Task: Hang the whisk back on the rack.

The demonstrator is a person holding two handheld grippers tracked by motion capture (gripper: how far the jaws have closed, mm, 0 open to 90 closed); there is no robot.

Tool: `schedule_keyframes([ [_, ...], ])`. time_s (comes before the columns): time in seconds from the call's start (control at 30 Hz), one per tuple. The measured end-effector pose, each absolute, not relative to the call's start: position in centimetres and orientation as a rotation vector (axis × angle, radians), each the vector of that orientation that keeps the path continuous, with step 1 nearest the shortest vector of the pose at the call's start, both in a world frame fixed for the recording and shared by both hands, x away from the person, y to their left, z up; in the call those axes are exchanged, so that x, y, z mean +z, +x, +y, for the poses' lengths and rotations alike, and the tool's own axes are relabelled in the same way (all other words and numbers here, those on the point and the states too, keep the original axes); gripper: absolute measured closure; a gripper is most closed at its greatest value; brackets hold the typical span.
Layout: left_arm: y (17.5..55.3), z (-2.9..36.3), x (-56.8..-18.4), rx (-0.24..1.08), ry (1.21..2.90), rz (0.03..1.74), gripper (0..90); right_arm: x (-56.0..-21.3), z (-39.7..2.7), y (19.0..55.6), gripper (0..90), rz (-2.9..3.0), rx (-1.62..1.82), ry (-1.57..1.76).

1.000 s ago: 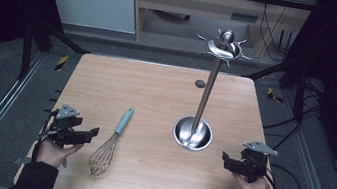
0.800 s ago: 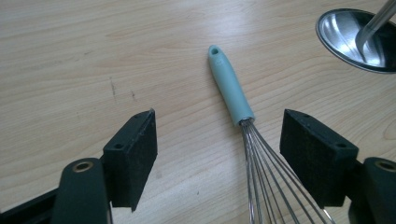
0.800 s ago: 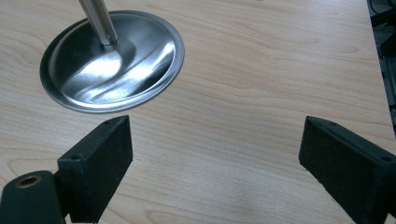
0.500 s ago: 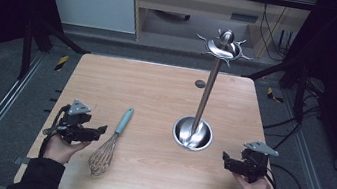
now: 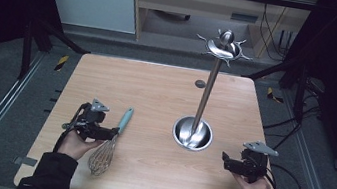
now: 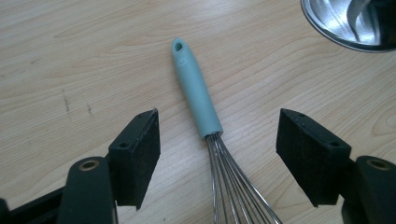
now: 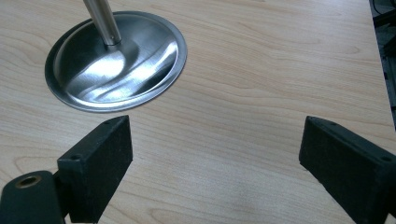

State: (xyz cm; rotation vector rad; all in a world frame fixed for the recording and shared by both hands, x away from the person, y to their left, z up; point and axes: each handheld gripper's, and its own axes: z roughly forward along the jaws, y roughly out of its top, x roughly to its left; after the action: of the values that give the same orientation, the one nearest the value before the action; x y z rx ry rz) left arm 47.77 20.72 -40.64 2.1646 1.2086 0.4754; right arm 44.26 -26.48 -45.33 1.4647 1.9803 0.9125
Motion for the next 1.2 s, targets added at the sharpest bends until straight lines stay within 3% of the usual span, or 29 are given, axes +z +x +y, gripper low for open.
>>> schedule_keyframes([
  [0.53,49.4,19.2,-41.9,0.446,2.244,1.234,32.4,-45.6,-26.1,44.6,9.8,1.996,0.884,1.459],
  [1.2,51.9,18.1,-44.1,0.411,2.306,1.349,42.8,-45.6,-25.9,44.6,9.8,2.014,0.868,1.442],
])
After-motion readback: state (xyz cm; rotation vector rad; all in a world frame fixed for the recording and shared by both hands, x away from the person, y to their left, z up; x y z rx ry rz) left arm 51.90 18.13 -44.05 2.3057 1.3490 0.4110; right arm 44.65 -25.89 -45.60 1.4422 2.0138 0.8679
